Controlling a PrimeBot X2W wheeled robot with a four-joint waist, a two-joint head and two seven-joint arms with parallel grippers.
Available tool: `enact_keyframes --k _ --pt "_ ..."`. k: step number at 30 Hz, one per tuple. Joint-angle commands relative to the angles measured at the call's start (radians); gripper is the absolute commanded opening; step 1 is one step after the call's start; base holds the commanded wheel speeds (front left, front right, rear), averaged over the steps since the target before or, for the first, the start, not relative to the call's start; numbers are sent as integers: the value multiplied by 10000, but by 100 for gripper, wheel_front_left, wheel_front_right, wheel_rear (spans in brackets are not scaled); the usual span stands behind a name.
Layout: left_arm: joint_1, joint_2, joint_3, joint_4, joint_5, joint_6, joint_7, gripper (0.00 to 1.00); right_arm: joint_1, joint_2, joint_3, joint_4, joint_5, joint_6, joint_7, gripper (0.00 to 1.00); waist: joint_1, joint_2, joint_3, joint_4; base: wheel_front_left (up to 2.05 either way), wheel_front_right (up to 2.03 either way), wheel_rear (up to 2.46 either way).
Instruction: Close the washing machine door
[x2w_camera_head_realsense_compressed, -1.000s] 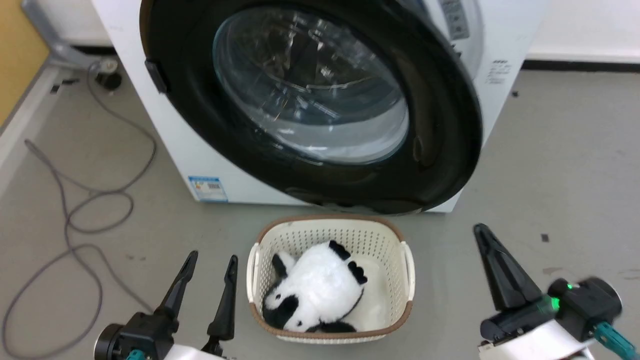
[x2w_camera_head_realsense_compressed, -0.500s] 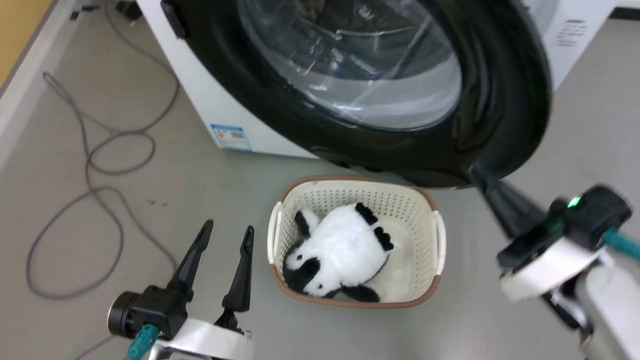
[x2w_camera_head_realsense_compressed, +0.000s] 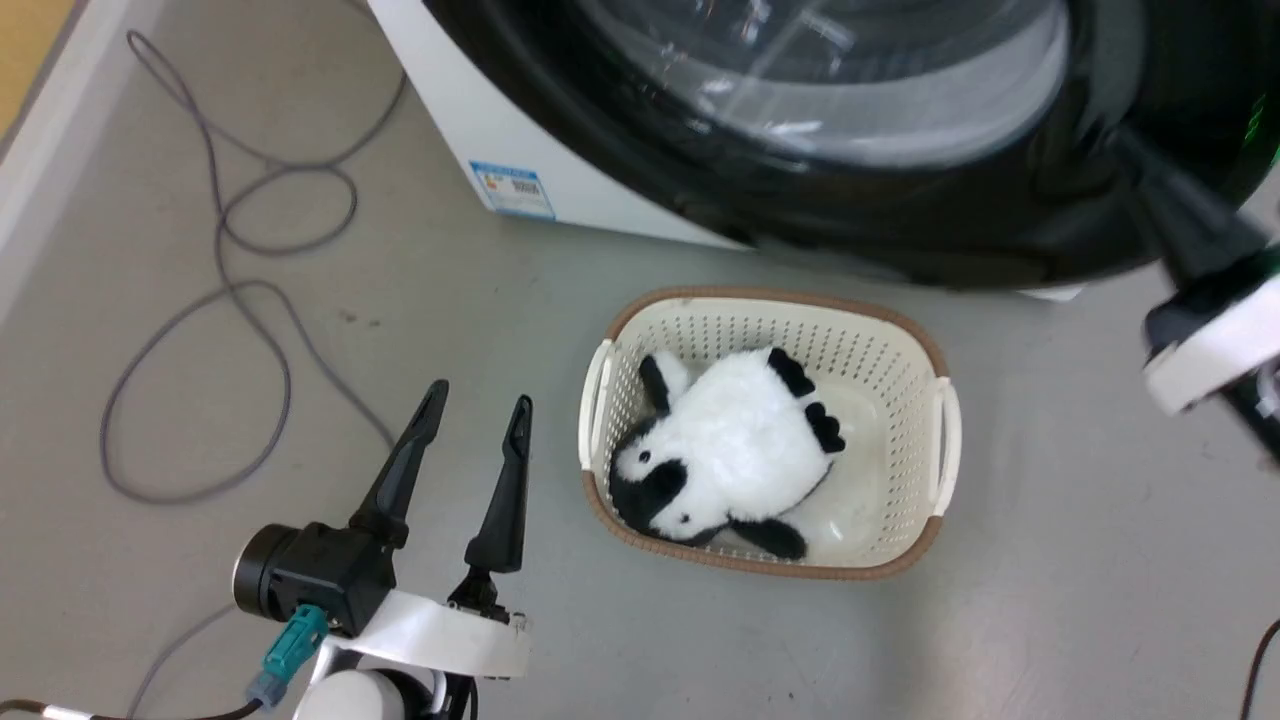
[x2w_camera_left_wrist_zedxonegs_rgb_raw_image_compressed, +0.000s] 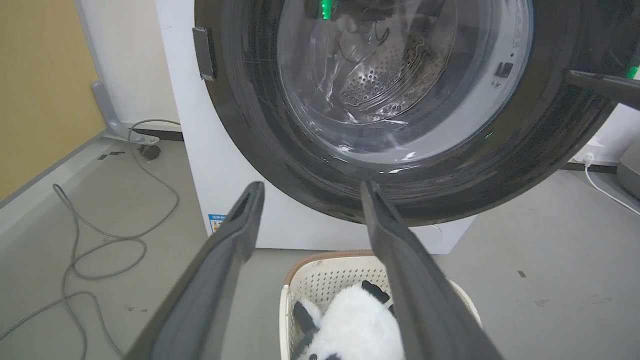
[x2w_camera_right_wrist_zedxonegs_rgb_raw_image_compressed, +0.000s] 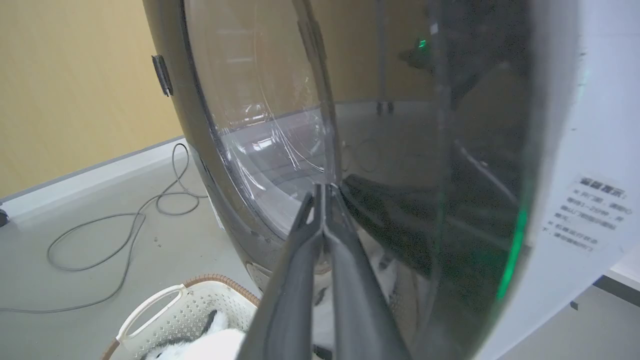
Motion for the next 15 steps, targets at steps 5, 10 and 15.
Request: enact_keyframes --k 5,10,15 --pt "-362 -47 -36 -67 -33 -41 -43 100 -1110 -375 -17 483 362 -19 390 0 0 0 542 221 0 0 0" --pt "-557 -65 -123 -58 -51 -42 -43 100 -1909 -352 -230 1042 555 -19 710 0 0 0 835 326 0 0 0" --pt "-661 -72 -220 -30 -103 -42 -43 100 -2578 -117 -514 1784 736 -19 811 0 0 0 1031 362 0 0 0"
